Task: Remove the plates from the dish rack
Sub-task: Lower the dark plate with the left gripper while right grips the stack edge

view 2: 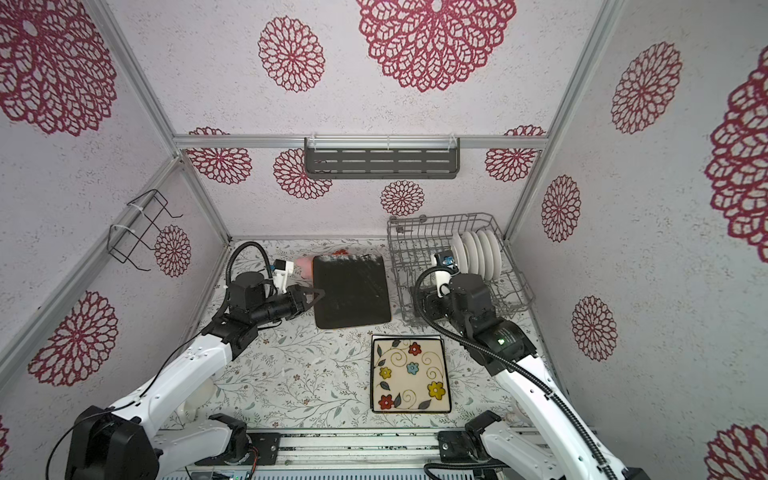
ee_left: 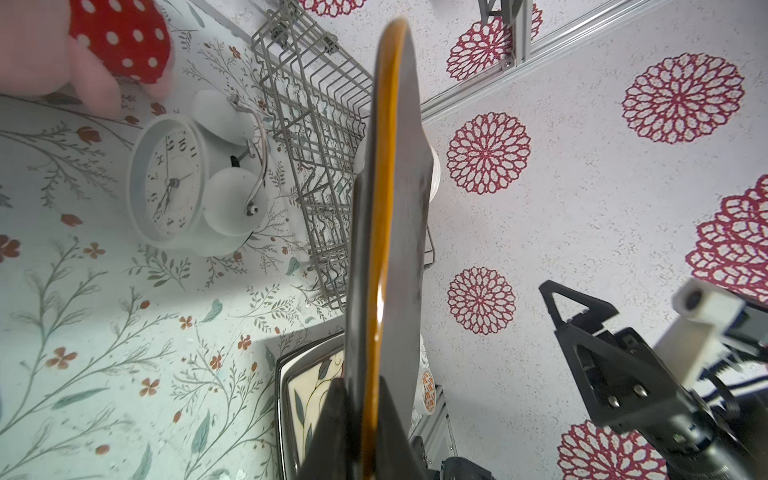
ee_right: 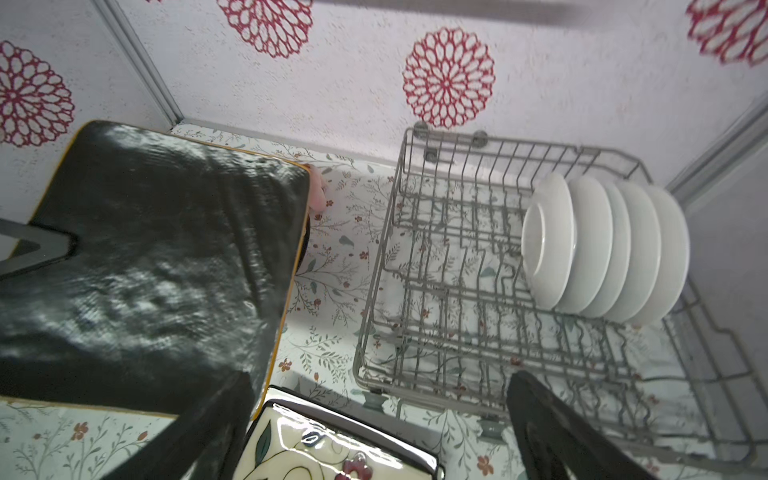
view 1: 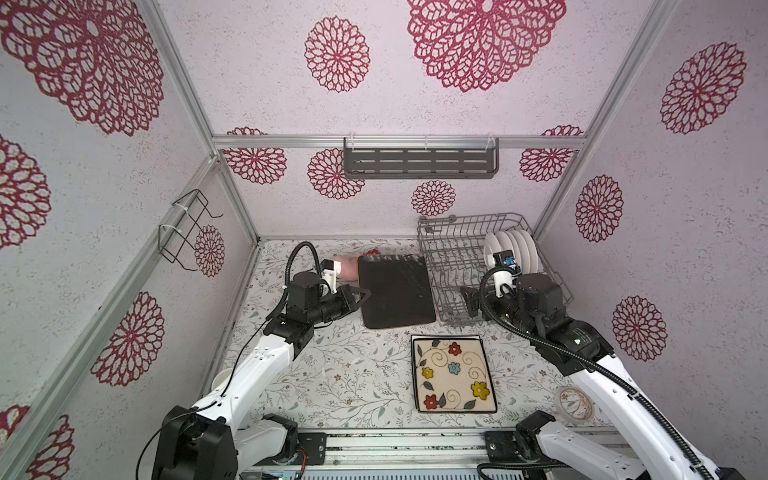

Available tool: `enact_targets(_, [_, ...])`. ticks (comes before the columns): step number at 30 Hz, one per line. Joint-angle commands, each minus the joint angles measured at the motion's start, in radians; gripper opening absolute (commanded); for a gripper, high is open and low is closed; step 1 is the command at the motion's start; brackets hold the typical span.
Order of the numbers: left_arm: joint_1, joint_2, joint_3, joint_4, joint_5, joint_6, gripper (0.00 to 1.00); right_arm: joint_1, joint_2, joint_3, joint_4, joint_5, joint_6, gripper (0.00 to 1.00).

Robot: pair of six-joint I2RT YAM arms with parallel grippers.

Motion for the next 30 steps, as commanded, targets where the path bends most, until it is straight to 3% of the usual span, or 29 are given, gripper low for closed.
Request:
enact_targets(1, [0.003,-0.077,0.001,0.089,0.040,0.014,0.00,-0.077,-0.012,-0.033,-0.033,-0.158,0.147,0.99])
enact_targets(9, [-0.001,-0.176,-0.058,0.015,0.040,0.027,0.00,-0.242,-0.016,-0.147,-0.021,-0.378,0.278,0.97])
enact_targets(30, [-0.170,-0.327,-0.248,-0.020,-0.017,-0.081,0.00,-0.268,-0.074,-0.325,-0.112,-0.420,0.459,0.91])
